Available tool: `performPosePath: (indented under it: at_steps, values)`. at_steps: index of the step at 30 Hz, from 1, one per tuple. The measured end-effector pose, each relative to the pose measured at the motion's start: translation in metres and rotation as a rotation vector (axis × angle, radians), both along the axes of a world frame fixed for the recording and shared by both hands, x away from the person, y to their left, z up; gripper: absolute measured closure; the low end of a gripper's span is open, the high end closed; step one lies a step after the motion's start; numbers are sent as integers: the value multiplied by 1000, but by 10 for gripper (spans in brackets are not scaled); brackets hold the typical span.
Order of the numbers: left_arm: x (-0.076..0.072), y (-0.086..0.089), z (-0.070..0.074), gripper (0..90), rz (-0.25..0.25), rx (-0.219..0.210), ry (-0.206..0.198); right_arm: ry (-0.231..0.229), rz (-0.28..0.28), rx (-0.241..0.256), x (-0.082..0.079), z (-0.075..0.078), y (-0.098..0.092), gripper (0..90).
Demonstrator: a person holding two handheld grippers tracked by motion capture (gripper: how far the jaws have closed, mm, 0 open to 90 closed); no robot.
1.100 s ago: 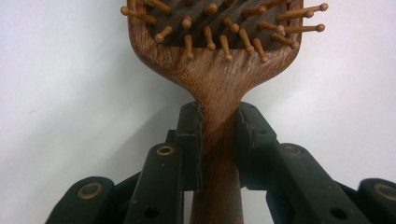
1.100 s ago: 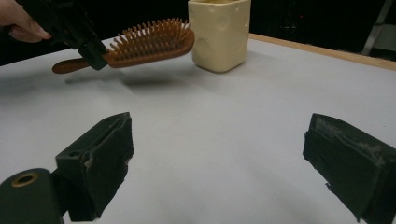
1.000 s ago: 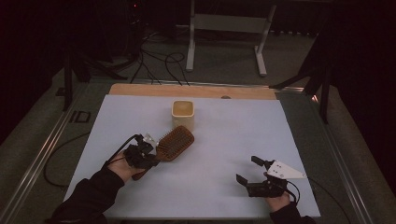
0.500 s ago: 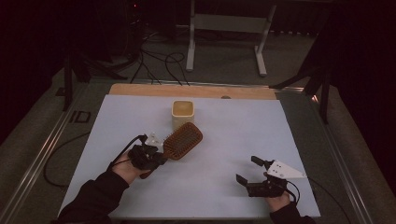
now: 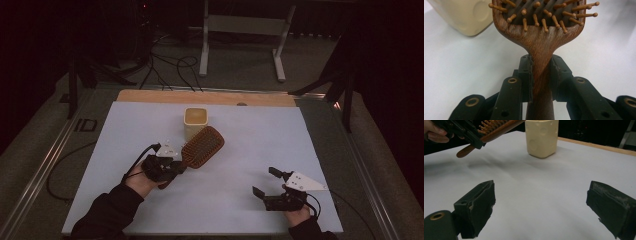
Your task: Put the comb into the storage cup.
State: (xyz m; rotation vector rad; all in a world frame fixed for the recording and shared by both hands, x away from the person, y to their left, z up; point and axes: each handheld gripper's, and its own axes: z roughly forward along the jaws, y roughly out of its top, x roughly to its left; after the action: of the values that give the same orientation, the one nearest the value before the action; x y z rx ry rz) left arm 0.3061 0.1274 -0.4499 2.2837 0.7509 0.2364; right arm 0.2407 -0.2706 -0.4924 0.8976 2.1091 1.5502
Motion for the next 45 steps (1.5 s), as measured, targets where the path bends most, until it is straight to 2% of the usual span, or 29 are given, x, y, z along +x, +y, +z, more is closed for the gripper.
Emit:
performPosePath:
  at_steps: [18, 21, 28, 29, 33, 34, 37, 40, 41, 43, 45]
  values:
    - [-10, -2, -6, 740, 8, -90, -56, -1, 2, 2, -1, 1, 1, 78]
    - [-13, 1, -8, 740, 14, -120, -57, 0, 2, 2, 0, 1, 1, 78]
    - [-19, 6, -12, 739, 36, -136, -68, 0, 5, 2, 0, 1, 2, 79]
    - [-22, 8, -13, 740, 40, -137, -81, 2, 6, 2, 0, 1, 2, 78]
    - [-27, 10, -14, 739, 46, -150, -92, 4, 5, 1, 0, 0, 3, 78]
    - [-30, 11, -16, 739, 56, -148, -111, 4, 5, 1, 0, 0, 3, 78]
    - [-35, 11, -17, 739, 63, -152, -132, 4, 4, 1, 0, 0, 3, 78]
    - [-37, 11, -16, 739, 66, -162, -138, 3, 3, 2, 0, 1, 3, 78]
    - [-38, 12, -16, 739, 71, -177, -140, 2, 4, 3, 0, 1, 3, 78]
    - [-39, 13, -18, 739, 81, -177, -151, 3, 5, 5, 0, 1, 3, 78]
    - [-39, 13, -19, 739, 81, -182, -144, 3, 5, 5, 0, 1, 3, 78]
